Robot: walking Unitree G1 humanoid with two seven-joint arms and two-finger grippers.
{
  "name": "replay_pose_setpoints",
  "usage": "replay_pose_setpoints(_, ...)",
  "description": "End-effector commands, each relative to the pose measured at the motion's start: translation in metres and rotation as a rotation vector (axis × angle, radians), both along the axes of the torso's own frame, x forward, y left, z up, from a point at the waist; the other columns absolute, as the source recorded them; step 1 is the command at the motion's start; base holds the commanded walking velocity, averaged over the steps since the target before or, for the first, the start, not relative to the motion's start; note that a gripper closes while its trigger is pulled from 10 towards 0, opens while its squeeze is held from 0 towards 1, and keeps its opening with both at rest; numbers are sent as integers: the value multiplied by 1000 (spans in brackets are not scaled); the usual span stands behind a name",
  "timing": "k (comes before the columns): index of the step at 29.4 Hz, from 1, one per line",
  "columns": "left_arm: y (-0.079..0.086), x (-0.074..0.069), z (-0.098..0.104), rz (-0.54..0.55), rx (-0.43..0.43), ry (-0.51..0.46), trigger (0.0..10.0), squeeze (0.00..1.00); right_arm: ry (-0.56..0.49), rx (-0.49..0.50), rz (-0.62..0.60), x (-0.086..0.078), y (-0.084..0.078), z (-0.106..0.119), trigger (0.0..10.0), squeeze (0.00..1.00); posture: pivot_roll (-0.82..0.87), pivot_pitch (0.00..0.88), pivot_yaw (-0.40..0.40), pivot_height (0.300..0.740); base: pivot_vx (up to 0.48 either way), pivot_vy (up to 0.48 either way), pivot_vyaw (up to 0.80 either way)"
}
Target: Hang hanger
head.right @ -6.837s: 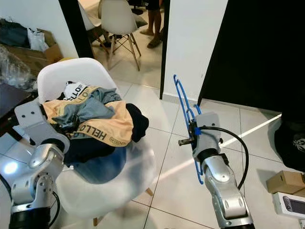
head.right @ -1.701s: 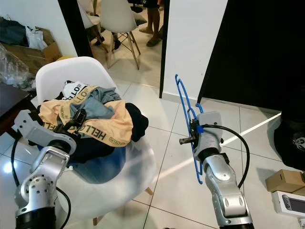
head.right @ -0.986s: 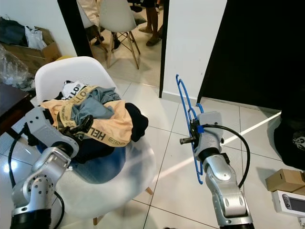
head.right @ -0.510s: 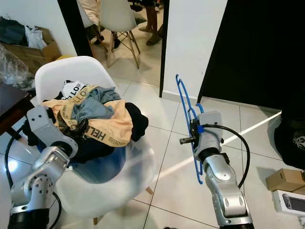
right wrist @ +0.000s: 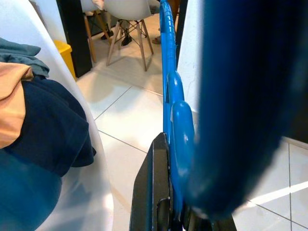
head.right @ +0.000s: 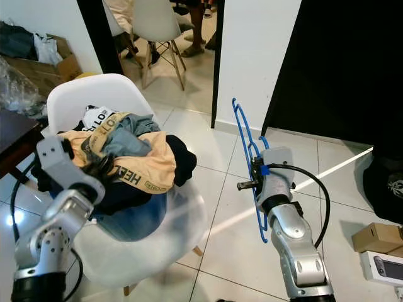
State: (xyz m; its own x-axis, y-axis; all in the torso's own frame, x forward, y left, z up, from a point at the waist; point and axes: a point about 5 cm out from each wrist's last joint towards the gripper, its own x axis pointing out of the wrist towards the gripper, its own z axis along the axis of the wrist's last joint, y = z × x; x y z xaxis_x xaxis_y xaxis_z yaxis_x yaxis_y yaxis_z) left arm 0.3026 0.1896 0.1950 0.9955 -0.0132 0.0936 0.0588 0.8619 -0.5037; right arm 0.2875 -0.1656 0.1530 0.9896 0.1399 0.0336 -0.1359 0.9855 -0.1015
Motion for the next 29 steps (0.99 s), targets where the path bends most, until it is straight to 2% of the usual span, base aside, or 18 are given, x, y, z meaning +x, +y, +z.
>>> replay_pose_setpoints(1,-9,-2,22,-65,-19,-105,0,0,14,-2,-19,0,-4,-2,10000,0,-17,155,-18,740,0,0,0)
replay_pose_setpoints(2,-9,-2,22,-65,-19,-105,0,0,14,-2,-19,0,-4,-2,10000,0,-17,155,-18,740,0,0,0)
replay_pose_setpoints(3,-15,-3,39,-115,-29,-174,0,0,13,-2,-20,0,-4,-2,10000,0,-19,154,-17,740,0,0,0)
replay_pose_setpoints(4,-15,-3,39,-115,-29,-174,0,0,13,-2,-20,0,-4,-2,10000,0,-19,154,-17,740,0,0,0)
replay_pose_setpoints(5,-22,-4,59,-191,-100,-251,0,0,12,0,-21,0,-4,-2,10000,0,-17,154,-17,740,0,0,0)
replay_pose_setpoints(6,-22,-4,59,-191,-100,-251,0,0,12,0,-21,0,-4,-2,10000,0,-17,154,-17,740,0,0,0)
replay_pose_setpoints(7,-29,-7,76,-277,-149,-313,0,0,12,5,-23,0,-4,-2,10000,0,-16,152,-18,740,0,0,0)
replay_pose_setpoints(8,-29,-7,76,-277,-149,-313,0,0,12,5,-23,0,-4,-2,10000,0,-16,152,-18,740,0,0,0)
replay_pose_setpoints(9,-36,-12,91,-384,-151,-377,0,0,12,14,-27,1,-4,-2,10000,0,-16,150,-18,740,0,0,0)
replay_pose_setpoints(10,-36,-12,91,-384,-151,-377,0,0,12,14,-27,1,-4,-2,10000,0,-16,150,-18,740,0,0,0)
replay_pose_setpoints(12,-44,-20,107,-547,-93,-446,0,0,21,65,-47,3,-8,-3,10000,0,-15,146,-16,740,0,0,0)
replay_pose_setpoints(15,-45,-22,110,-595,-36,-451,0,0,41,146,-95,5,-16,-6,10000,0,-9,143,-15,740,0,0,0)
replay_pose_setpoints(16,-46,-21,106,-595,-16,-429,1098,0,52,182,-120,6,-19,-7,10000,0,-8,143,-14,740,0,0,0)
replay_pose_setpoints(25,-46,-20,103,-594,-6,-412,1098,0,59,201,-135,6,-21,-8,10000,0,-8,142,-13,740,0,0,0)
replay_pose_setpoints(26,-59,-18,79,-610,84,-315,10000,0,76,216,-150,7,-22,-10,10000,0,-12,145,-16,740,0,0,-800)
replay_pose_setpoints(27,-59,-18,79,-610,84,-315,10000,0,76,216,-150,7,-22,-10,10000,0,-12,145,-16,740,0,0,-800)
replay_pose_setpoints(28,-71,-20,60,-641,159,-246,10000,0,88,223,-157,7,-23,-12,10000,0,-12,146,-16,740,0,0,-800)
replay_pose_setpoints(29,-71,-20,60,-641,159,-246,10000,0,88,223,-157,7,-23,-12,10000,0,-12,146,-16,740,0,0,-800)
